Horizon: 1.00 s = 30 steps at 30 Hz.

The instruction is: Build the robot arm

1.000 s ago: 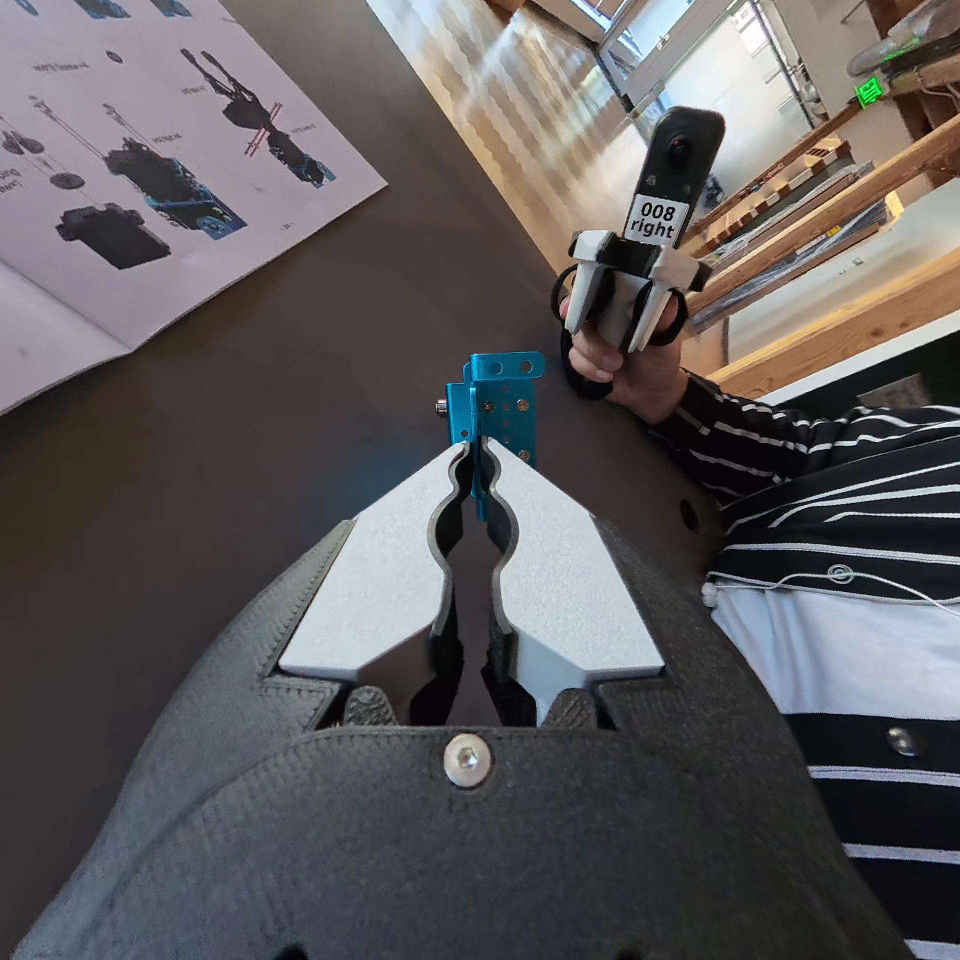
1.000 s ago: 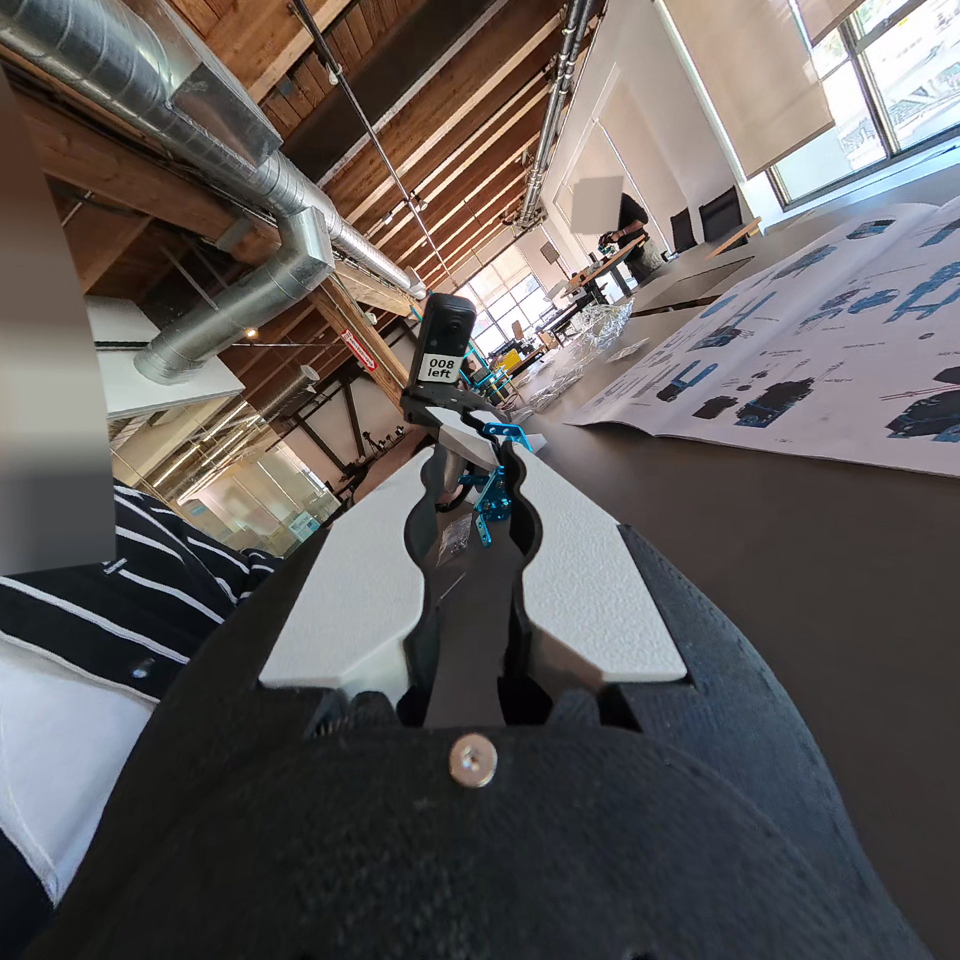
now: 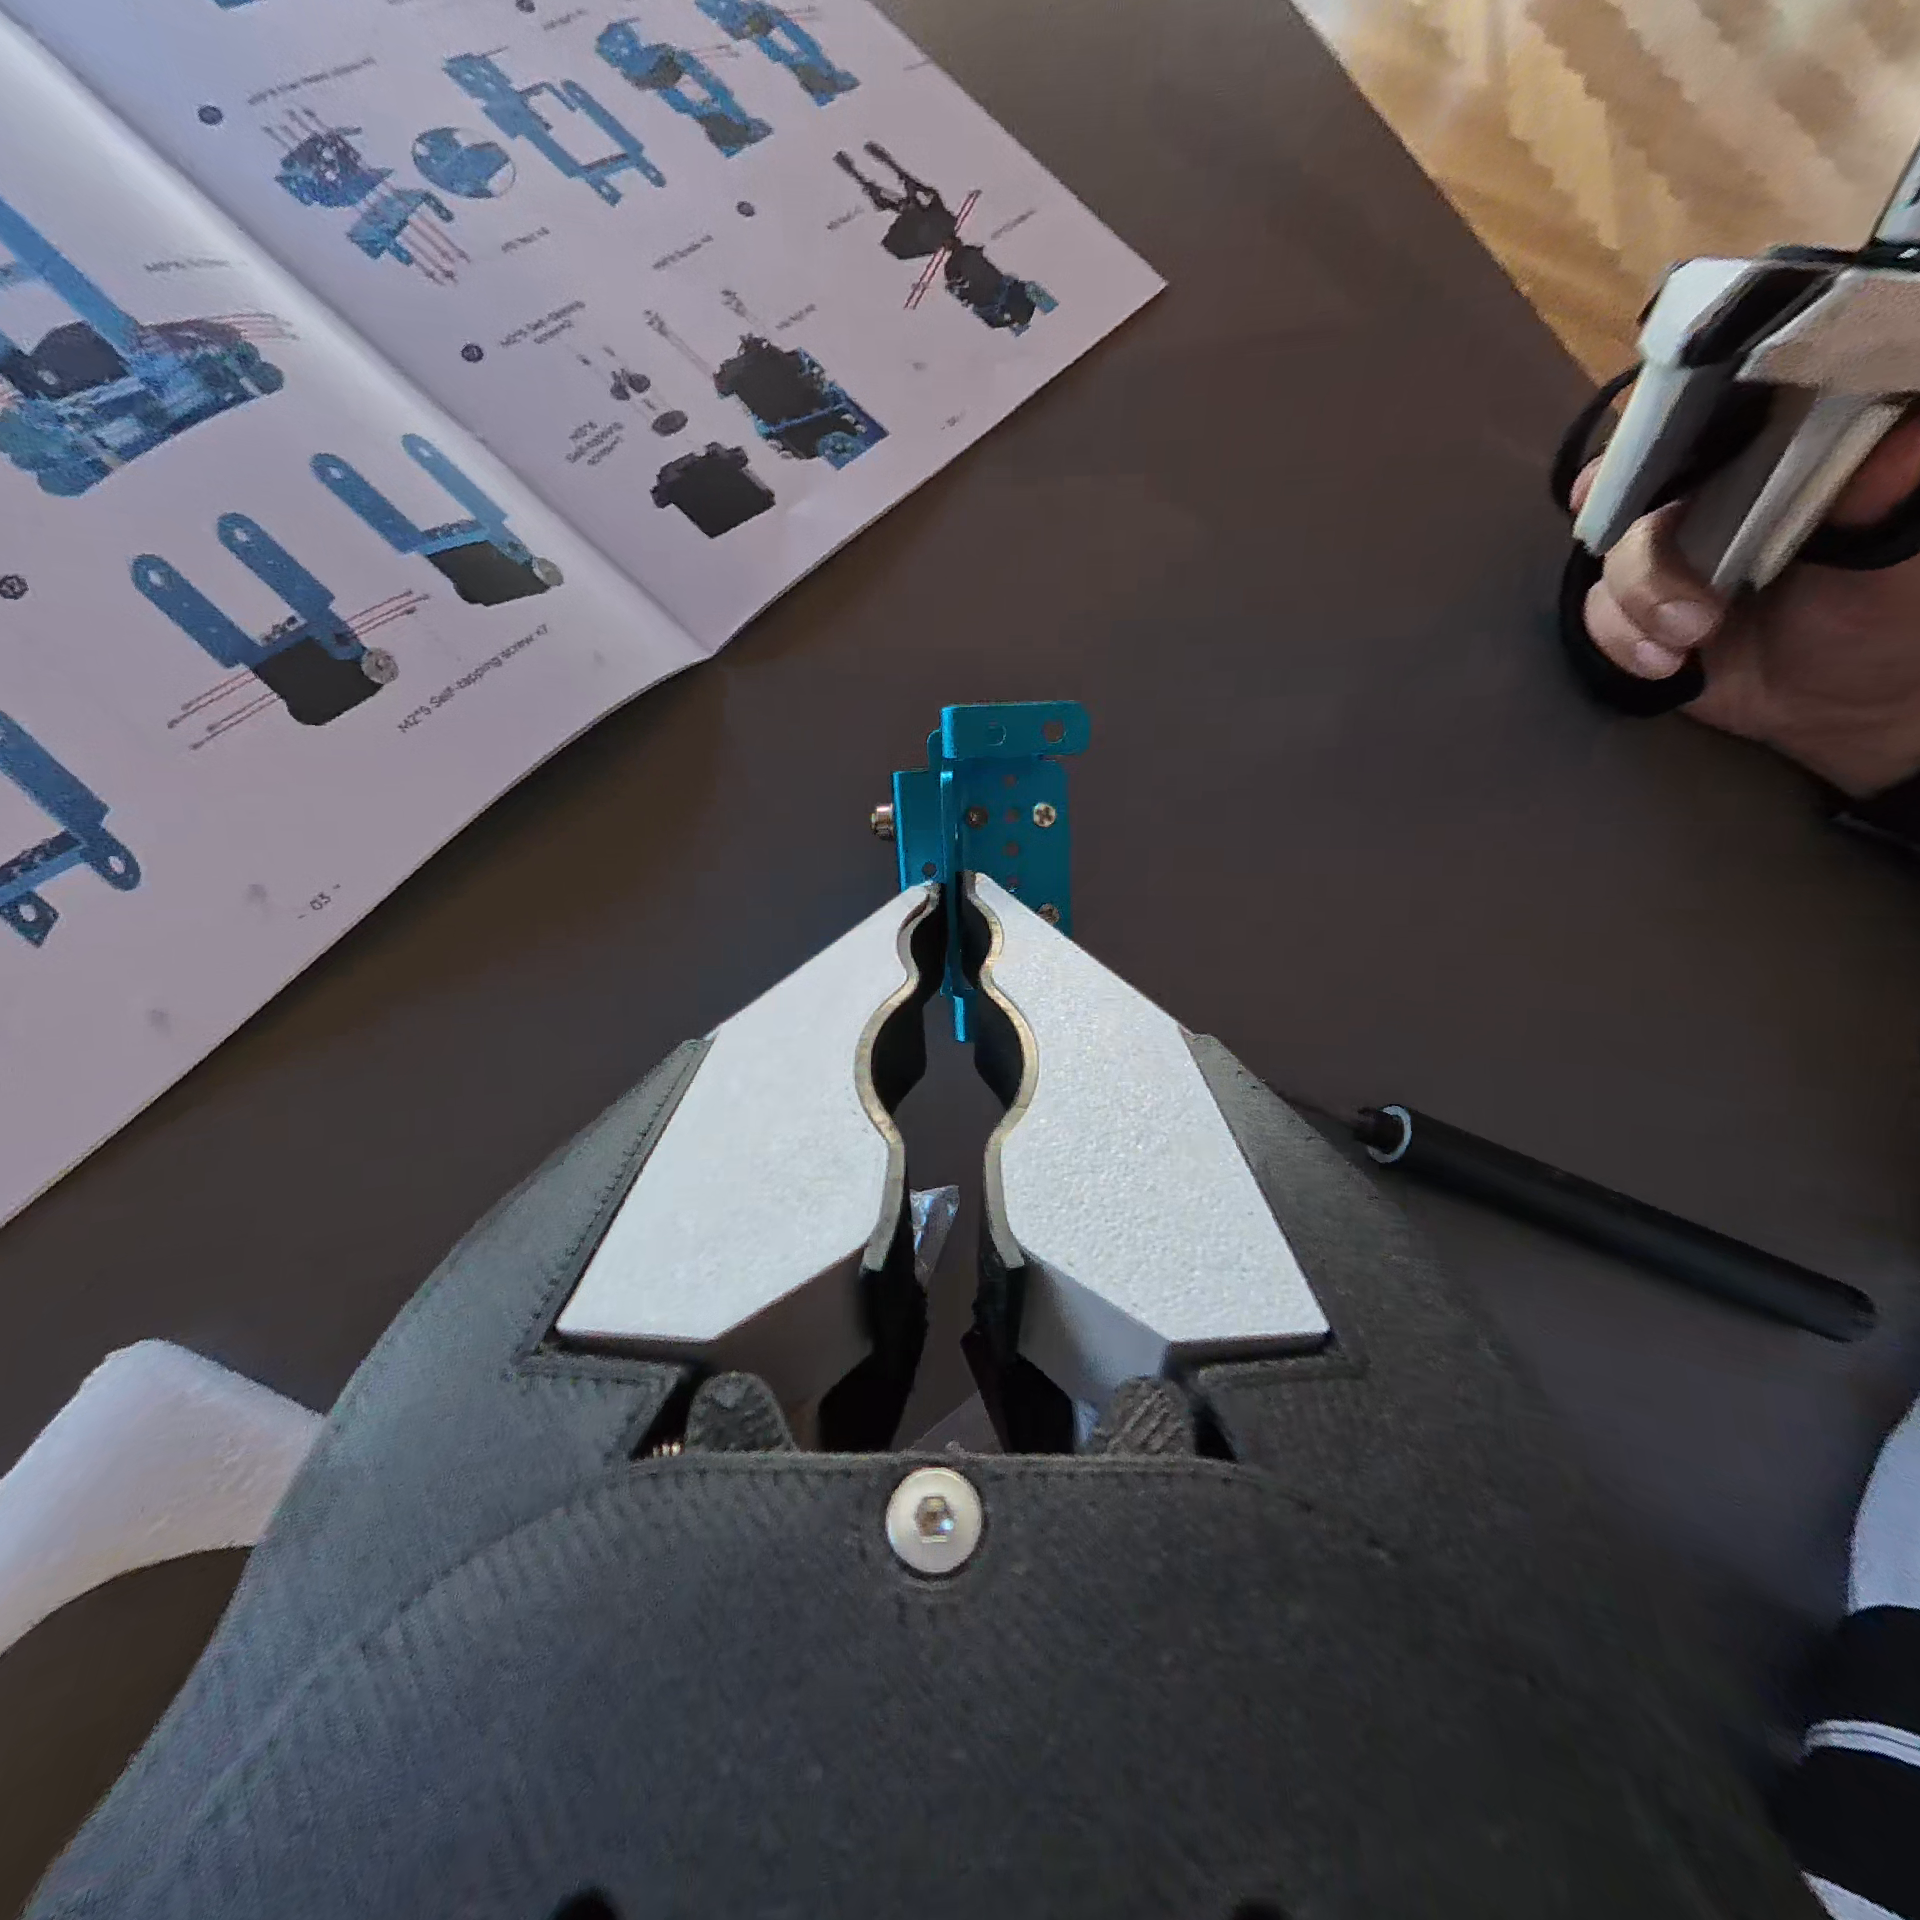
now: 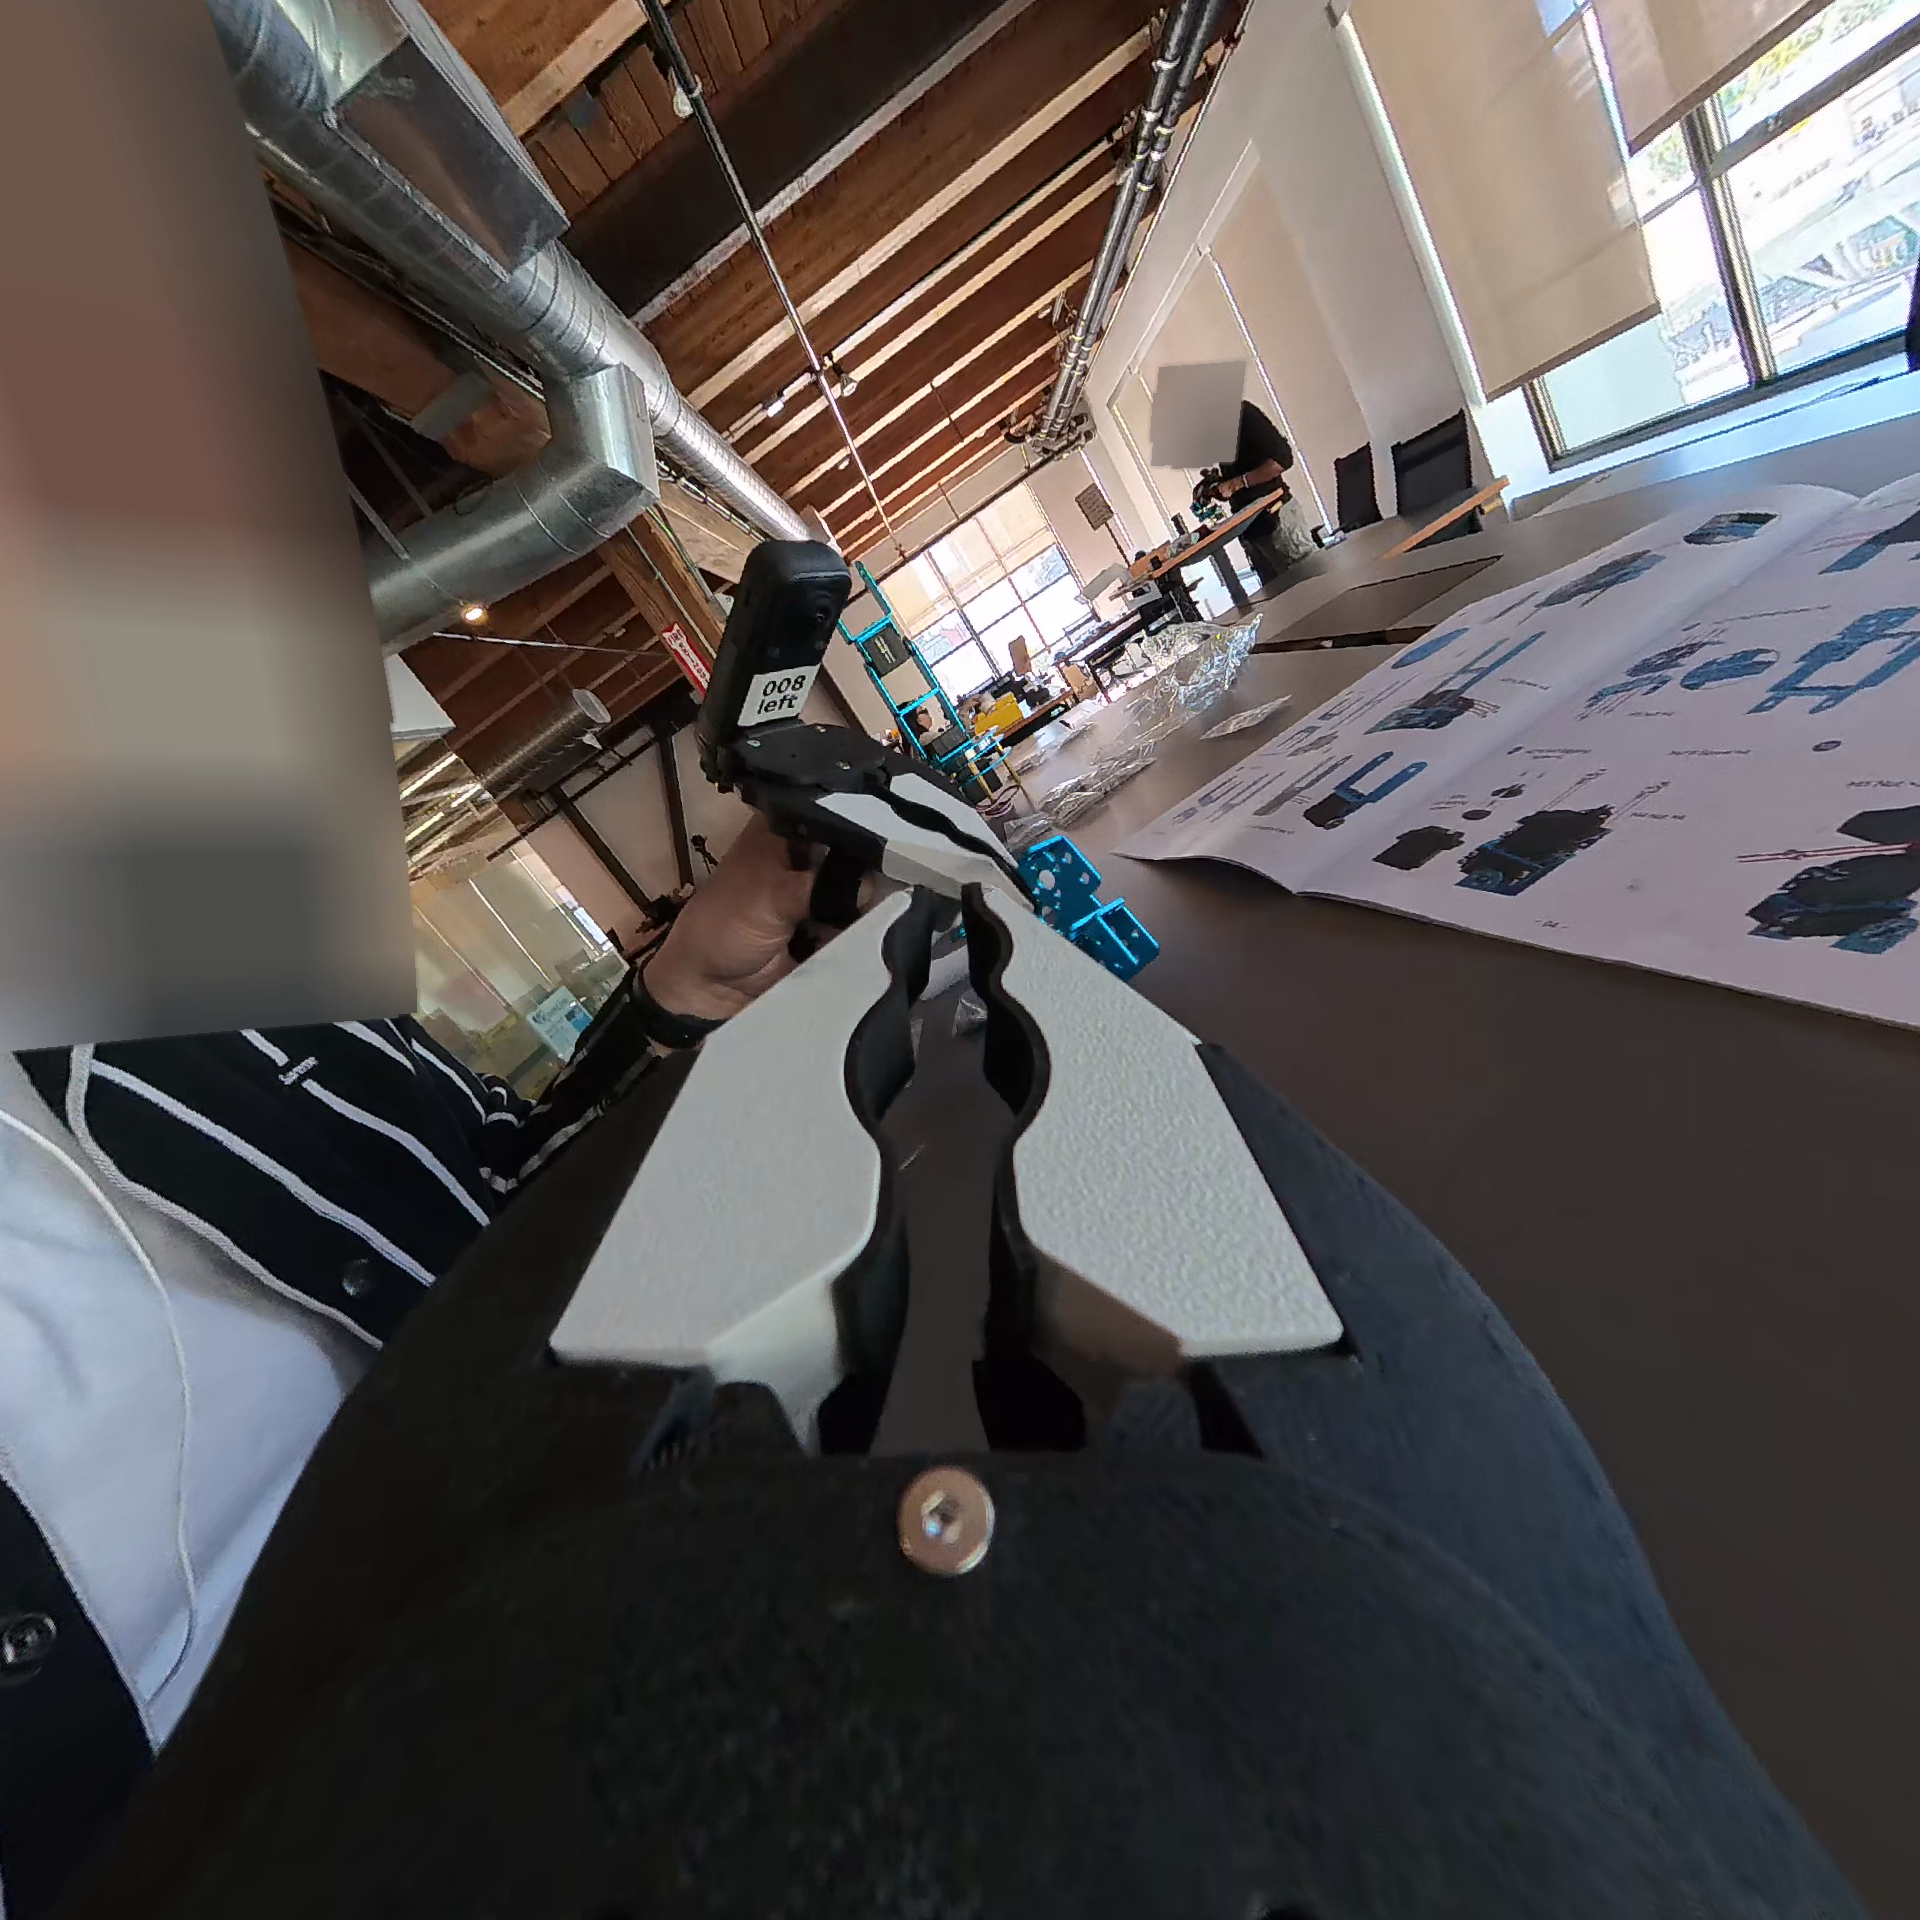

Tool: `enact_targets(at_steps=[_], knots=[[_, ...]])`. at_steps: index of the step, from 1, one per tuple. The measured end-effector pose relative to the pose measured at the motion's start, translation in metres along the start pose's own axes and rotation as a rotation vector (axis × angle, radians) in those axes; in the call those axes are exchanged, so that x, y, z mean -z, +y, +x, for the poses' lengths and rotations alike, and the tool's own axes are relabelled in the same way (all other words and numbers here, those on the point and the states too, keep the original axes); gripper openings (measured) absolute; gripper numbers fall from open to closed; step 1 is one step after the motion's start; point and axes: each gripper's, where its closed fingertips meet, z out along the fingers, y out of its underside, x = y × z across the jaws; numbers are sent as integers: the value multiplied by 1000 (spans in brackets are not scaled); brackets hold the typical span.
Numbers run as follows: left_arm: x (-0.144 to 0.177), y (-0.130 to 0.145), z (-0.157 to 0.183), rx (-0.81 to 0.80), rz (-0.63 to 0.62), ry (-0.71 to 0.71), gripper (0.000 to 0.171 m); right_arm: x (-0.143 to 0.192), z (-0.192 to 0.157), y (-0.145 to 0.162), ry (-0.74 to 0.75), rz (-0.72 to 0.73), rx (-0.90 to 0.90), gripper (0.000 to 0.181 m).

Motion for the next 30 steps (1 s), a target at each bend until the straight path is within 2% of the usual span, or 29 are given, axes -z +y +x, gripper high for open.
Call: enact_targets(at_steps=[7, 14, 21, 30], knots=[[2, 0, -6, -1, 2, -52, 0, 2, 0, -2, -1, 16, 0, 6], [-3, 0, 9, 10, -1, 31, 0, 2, 1, -2, 2, 17, 4, 6], [-5, -1, 13, -4, 5, 41, 0, 3, 0, -3, 4, 22, 8, 6], [-4, 0, 14, -28, -5, 19, 0, -8, -9, 14, 24, -93, 149, 5]])
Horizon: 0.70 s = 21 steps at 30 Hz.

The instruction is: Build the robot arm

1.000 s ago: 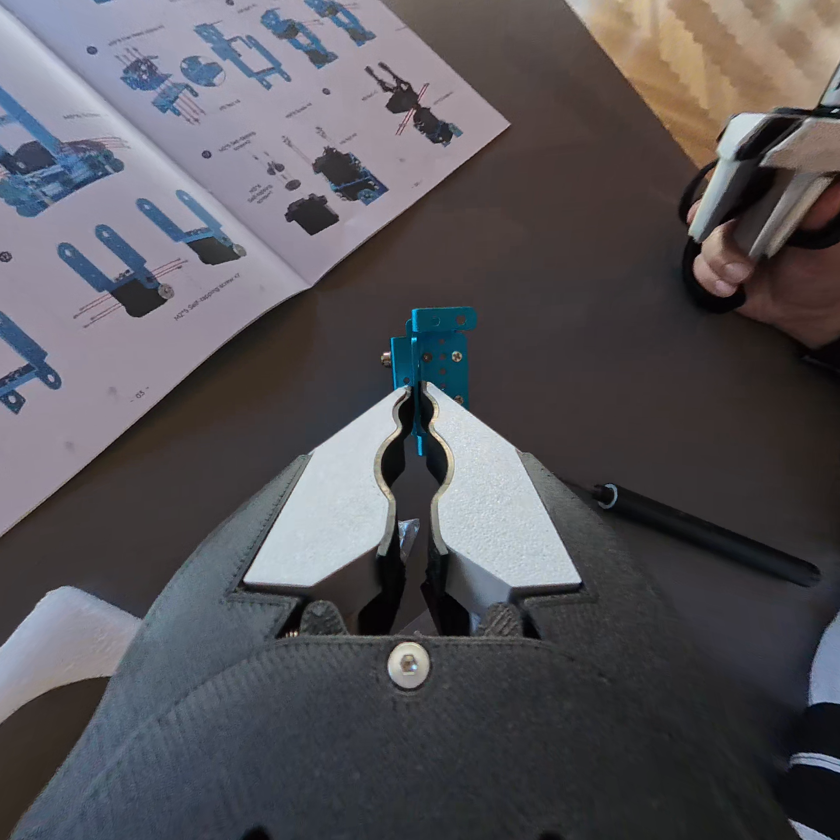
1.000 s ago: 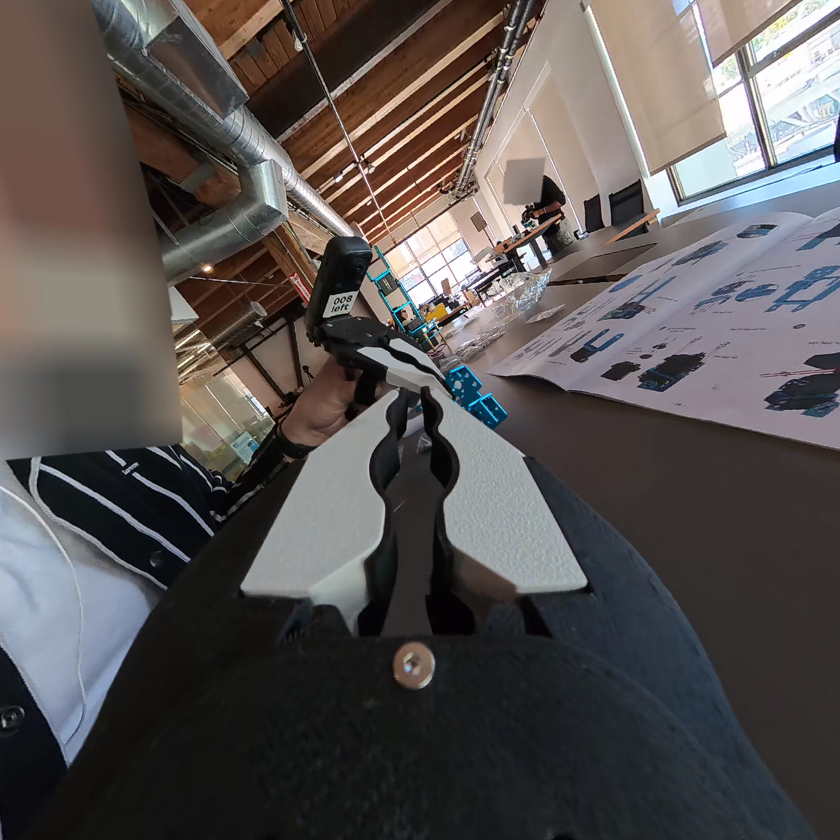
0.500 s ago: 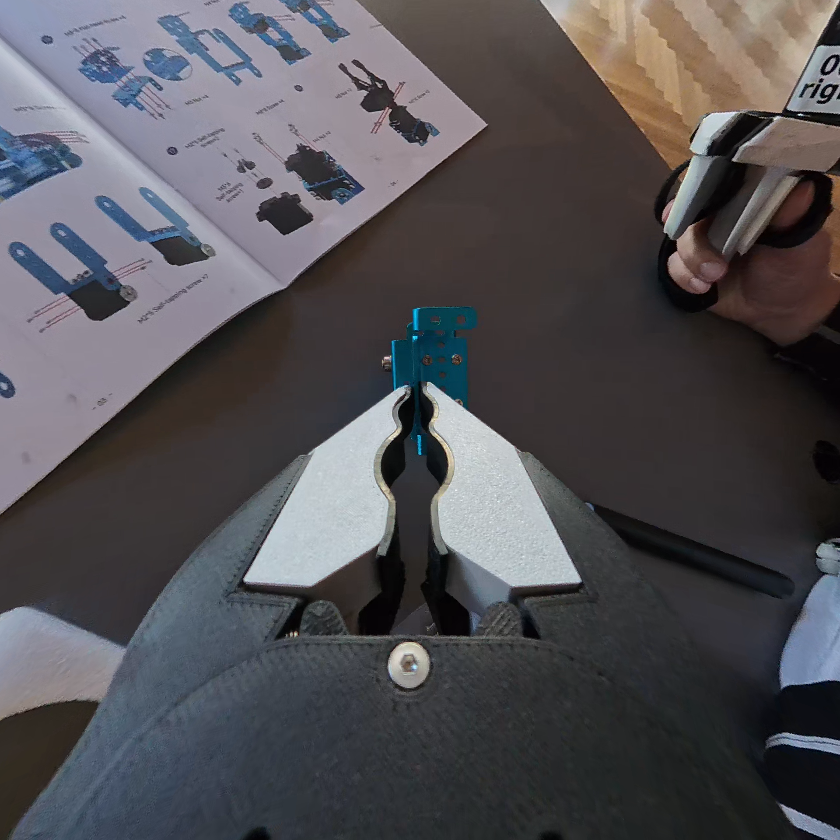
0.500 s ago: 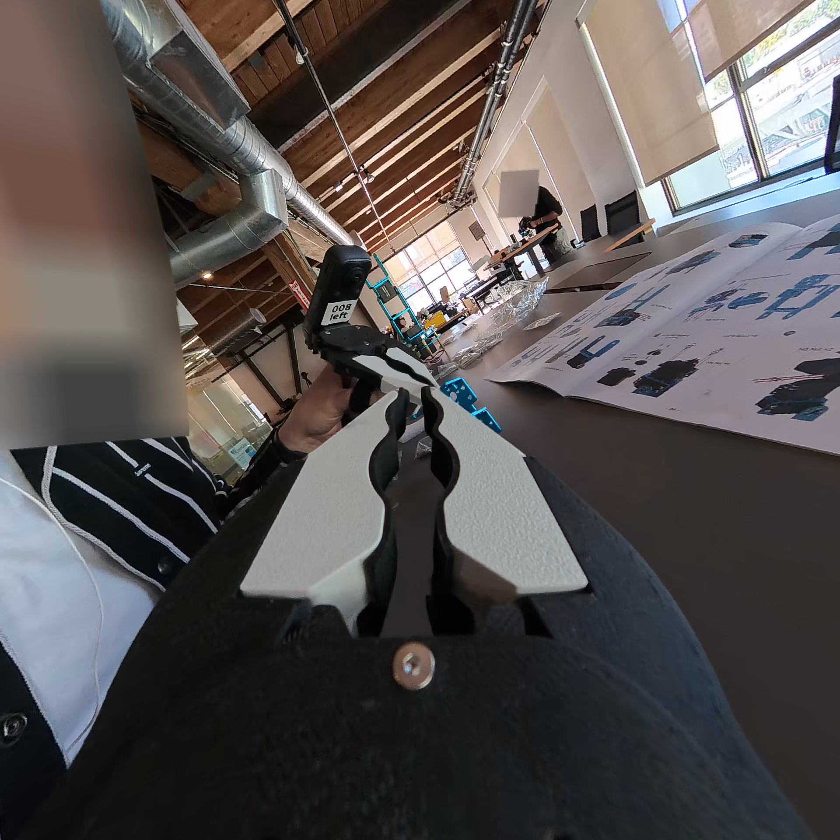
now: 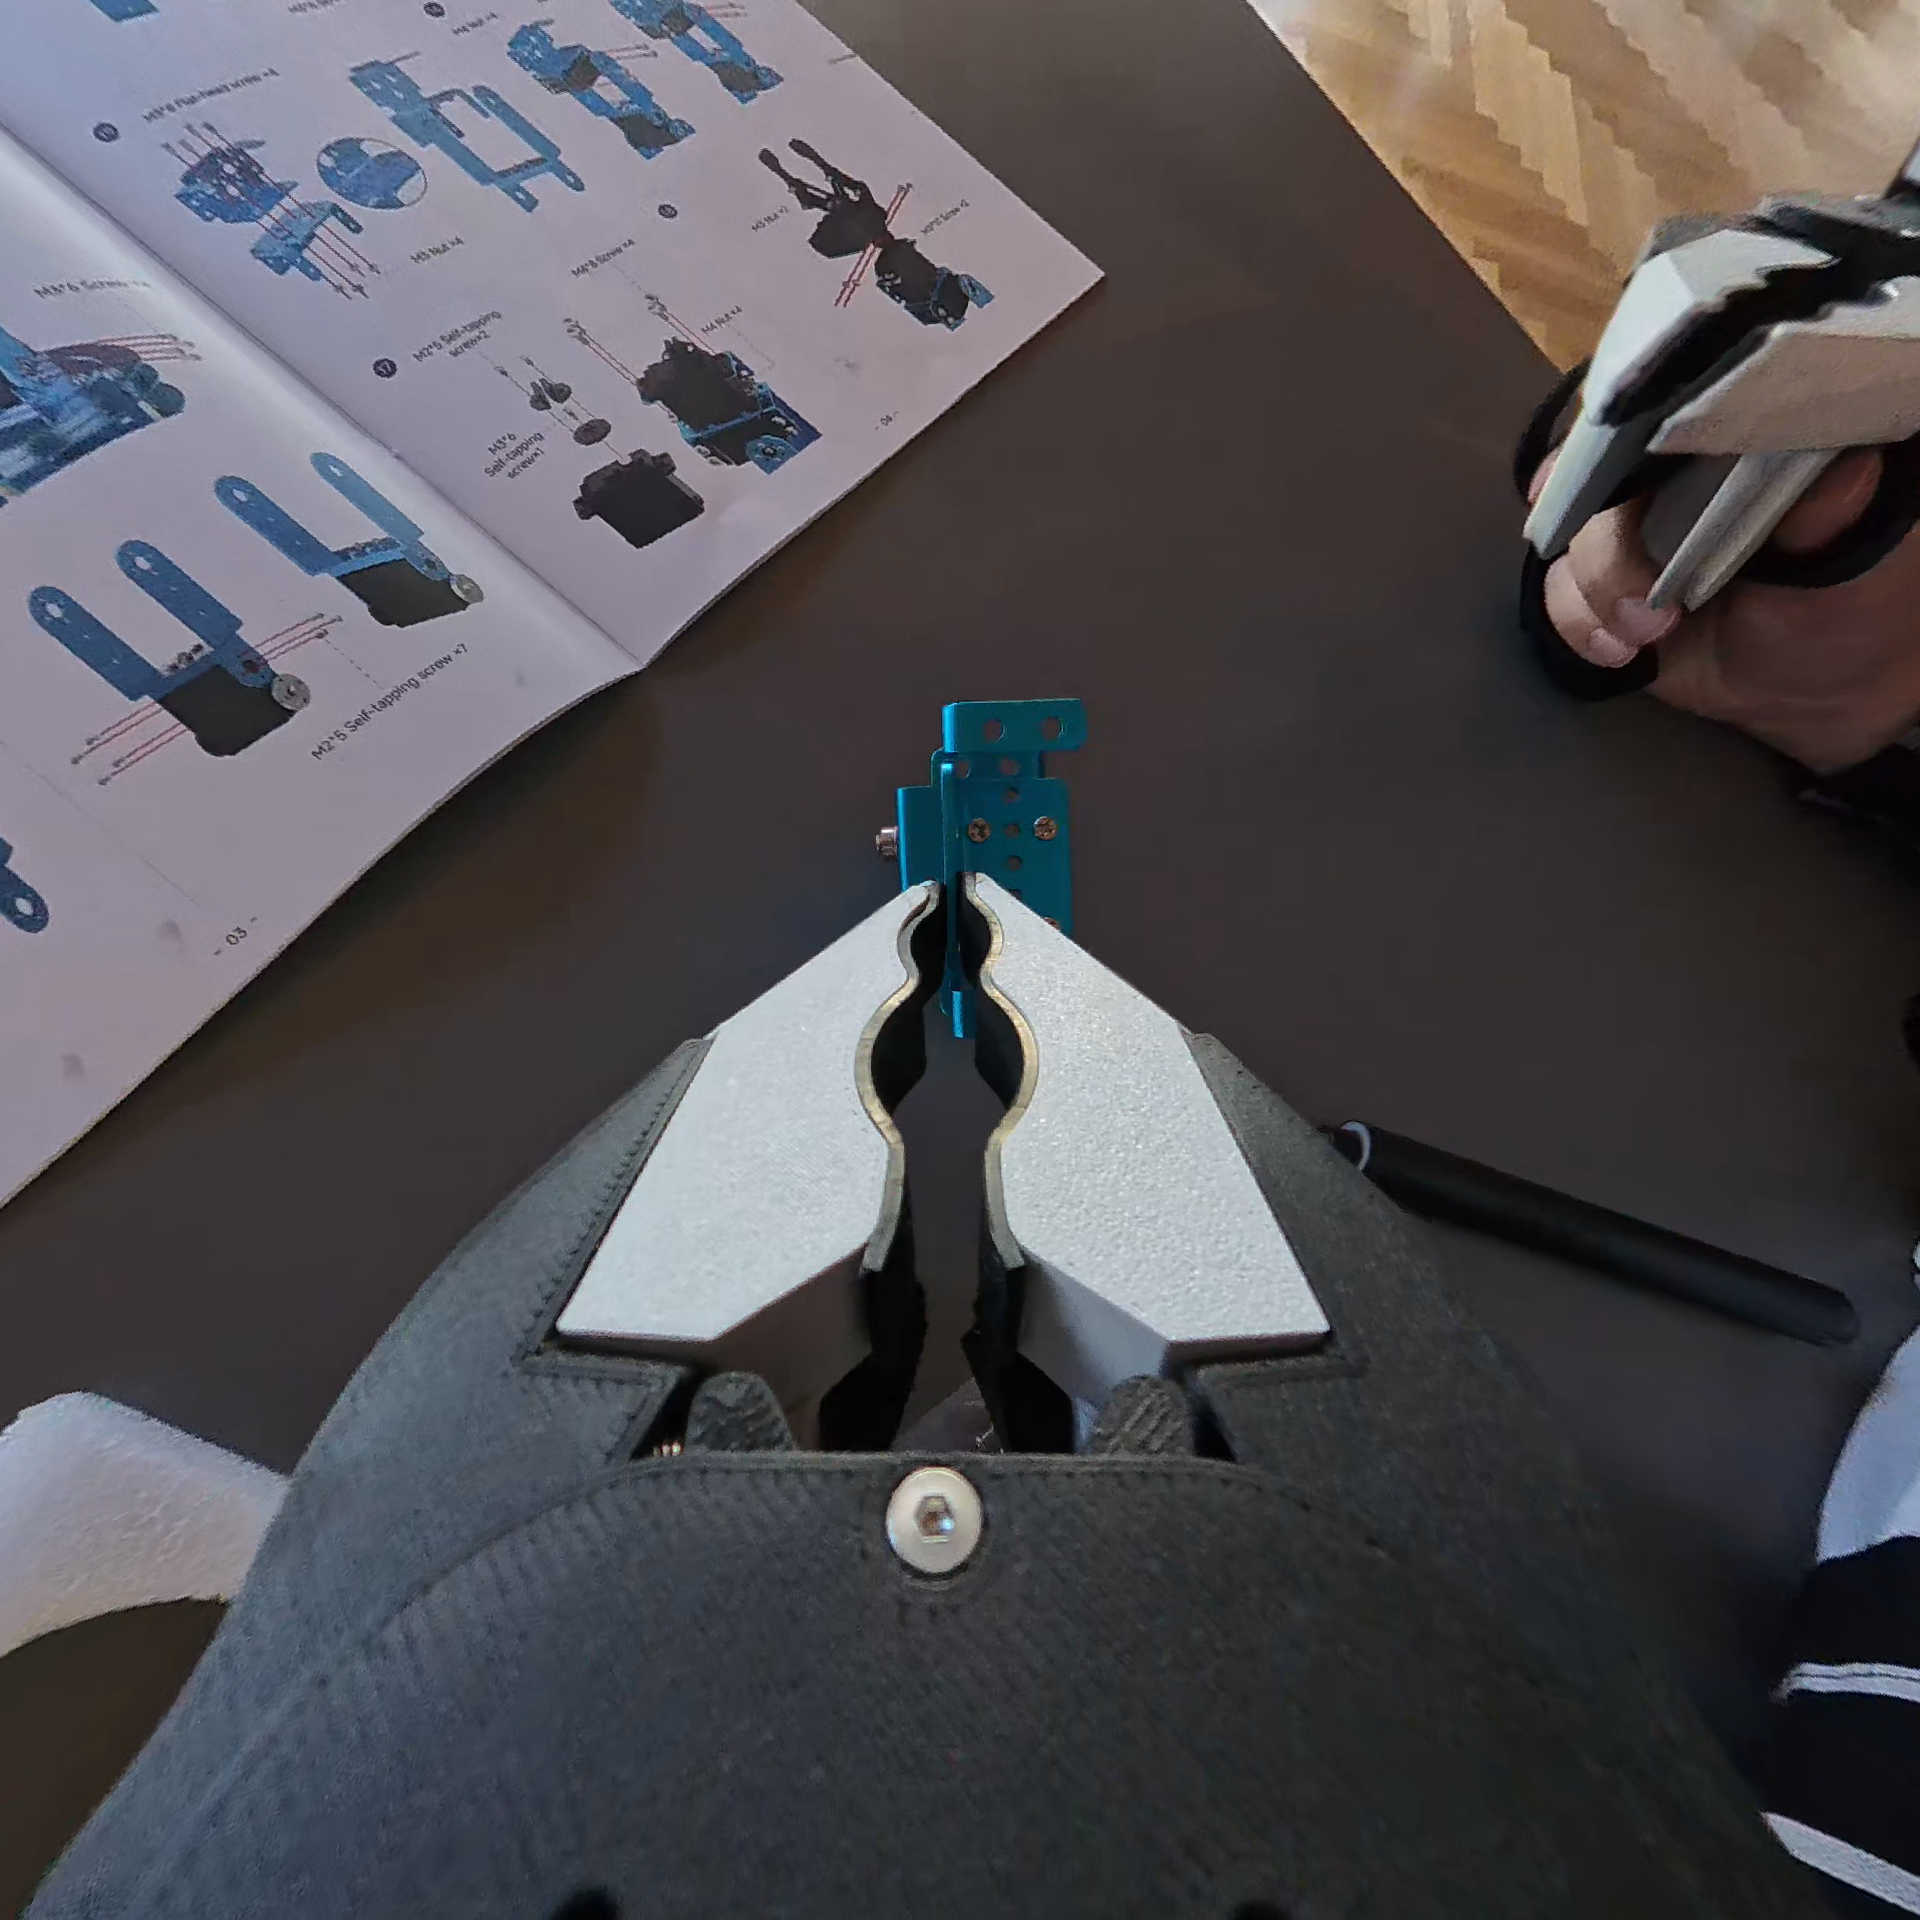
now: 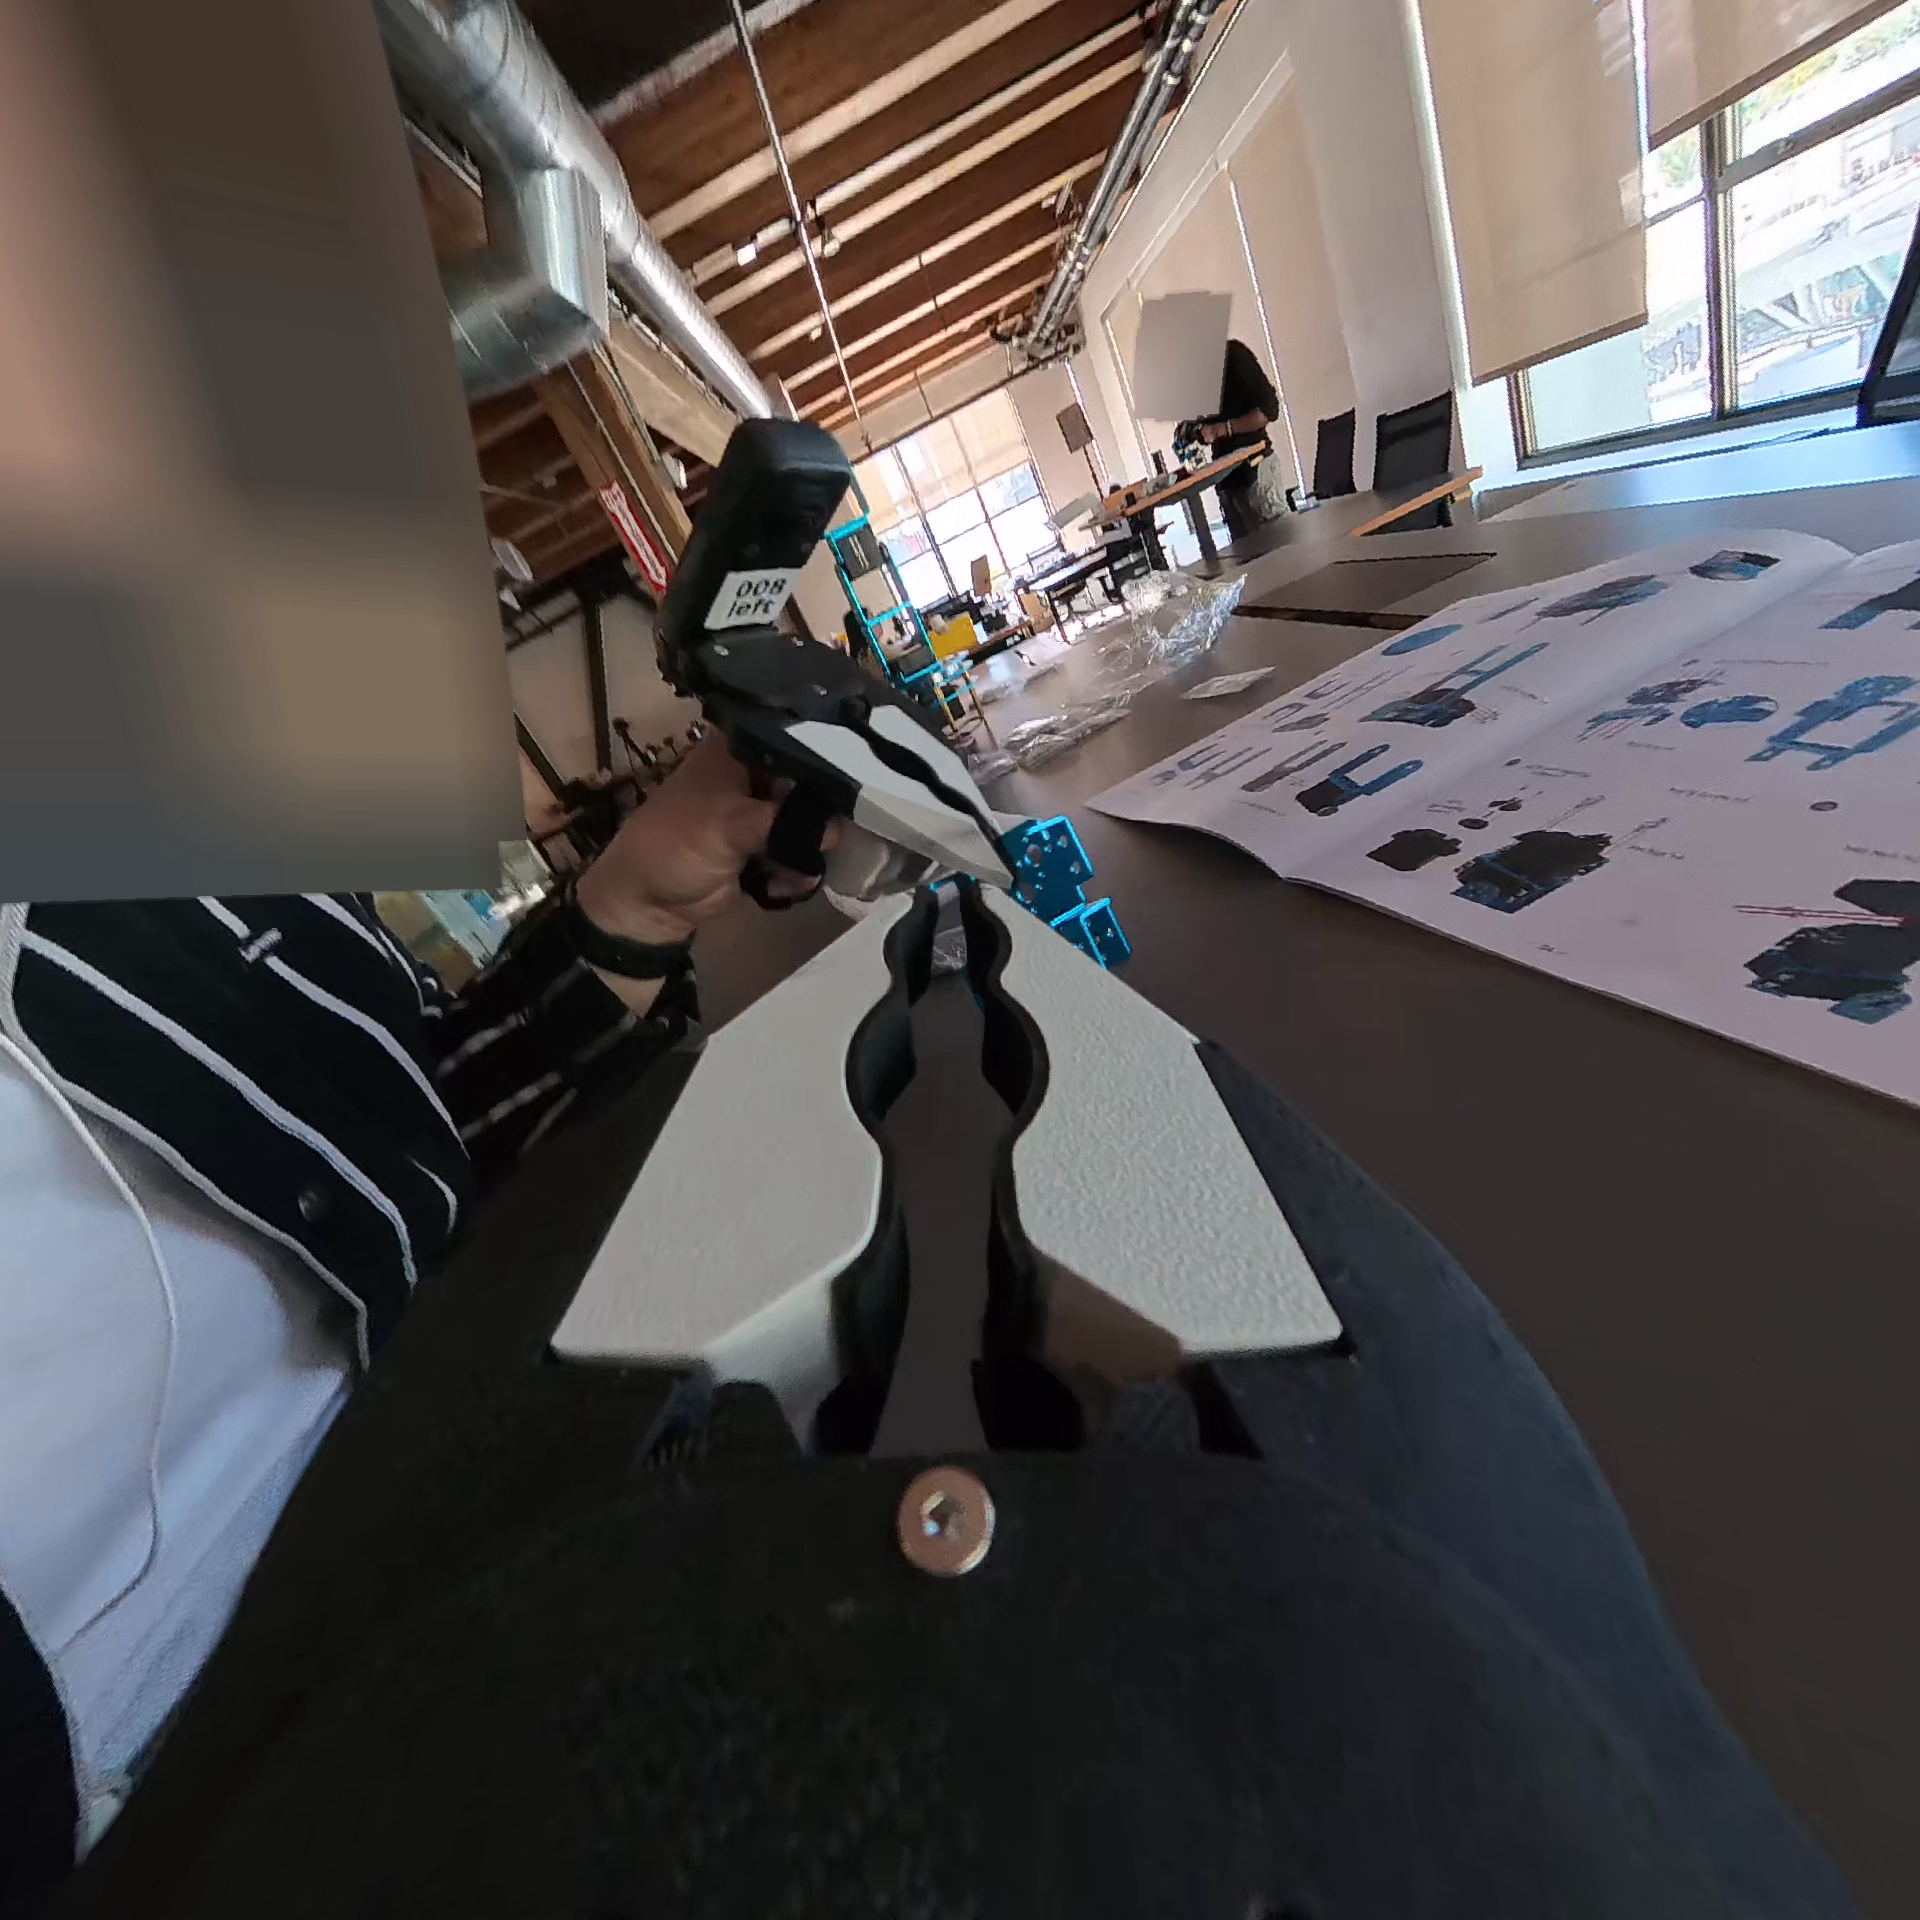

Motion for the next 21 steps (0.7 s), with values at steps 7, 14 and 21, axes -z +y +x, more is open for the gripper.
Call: enact_targets(at_steps=[7, 14, 21], knots=[[3, 1, -10, -24, -8, -75, 0, 0, 0, 0, 9, 0, 12, 4], [3, 1, -10, -31, -8, -82, 0, 1, 1, -1, 13, 2, 16, 4], [3, 0, -10, -41, -6, -89, 0, 1, 1, 0, 13, -1, 21, 4]])
